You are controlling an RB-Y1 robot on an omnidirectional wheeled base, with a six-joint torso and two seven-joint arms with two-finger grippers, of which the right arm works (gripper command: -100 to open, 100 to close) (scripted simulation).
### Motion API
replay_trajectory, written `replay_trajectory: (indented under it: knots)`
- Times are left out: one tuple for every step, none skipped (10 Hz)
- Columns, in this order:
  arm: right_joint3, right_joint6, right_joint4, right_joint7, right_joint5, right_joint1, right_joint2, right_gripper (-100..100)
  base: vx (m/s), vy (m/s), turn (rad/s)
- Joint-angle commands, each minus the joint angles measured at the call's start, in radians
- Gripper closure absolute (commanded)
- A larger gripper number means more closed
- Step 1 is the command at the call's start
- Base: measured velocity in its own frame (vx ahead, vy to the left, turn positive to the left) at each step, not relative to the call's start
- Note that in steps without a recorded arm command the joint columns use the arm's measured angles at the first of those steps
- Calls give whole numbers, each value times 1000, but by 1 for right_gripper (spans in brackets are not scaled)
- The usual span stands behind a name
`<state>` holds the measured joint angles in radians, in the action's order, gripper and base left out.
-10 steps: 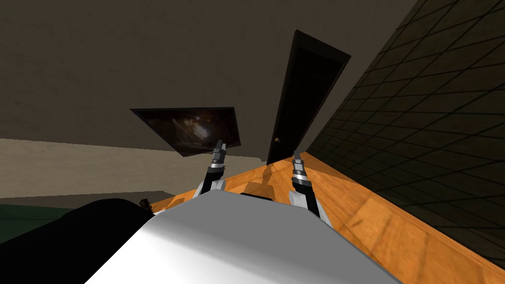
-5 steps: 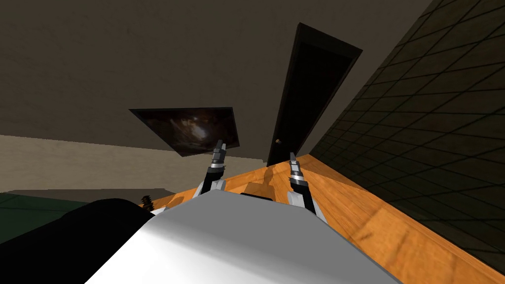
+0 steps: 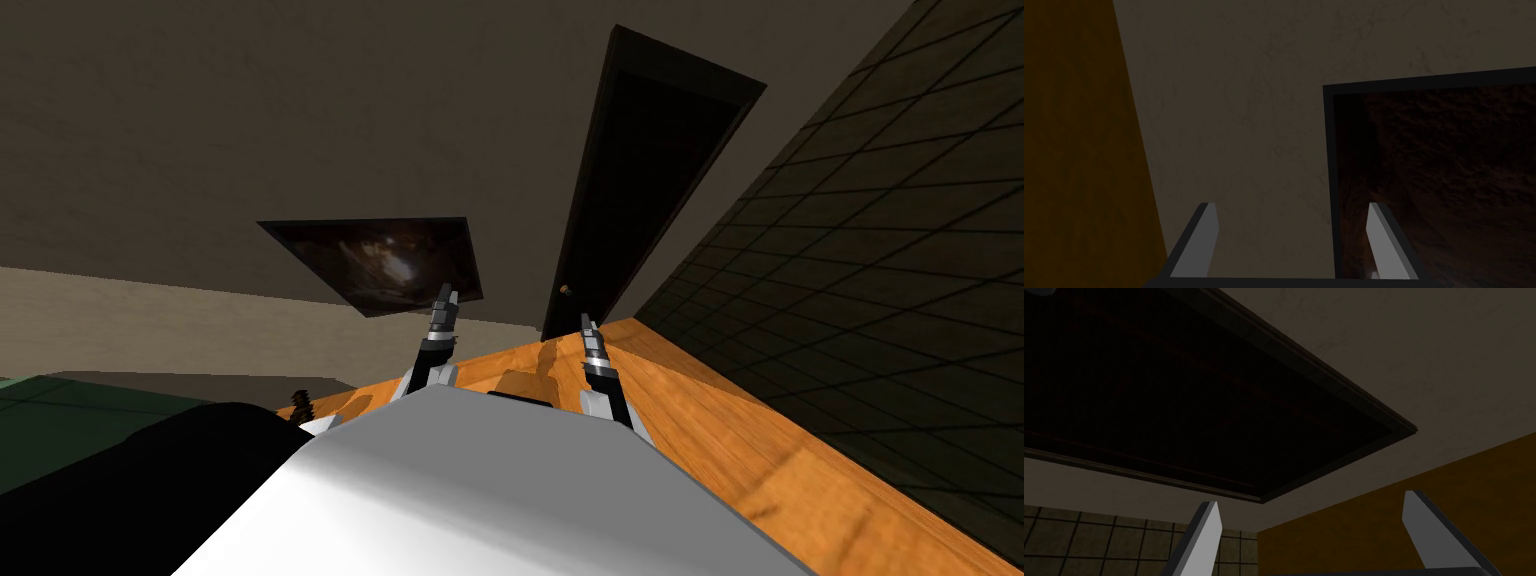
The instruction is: Pull the door open
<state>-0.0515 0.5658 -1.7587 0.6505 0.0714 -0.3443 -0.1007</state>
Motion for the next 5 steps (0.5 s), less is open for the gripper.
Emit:
replay_trajectory:
  knots:
    - [-6, 7, 36, 41, 1, 12, 0, -100, 81, -84, 80]
    - [-9, 12, 56, 65, 2, 18, -2, -100, 82, -96, 95]
    - [-13, 16, 76, 88, 4, 23, -3, -100, 61, -105, 76]
    - [-16, 21, 97, 111, 5, 28, -5, -100, 68, -92, 84]
    - [-19, 26, 117, 135, 6, 33, -6, -100, 87, -103, 88]
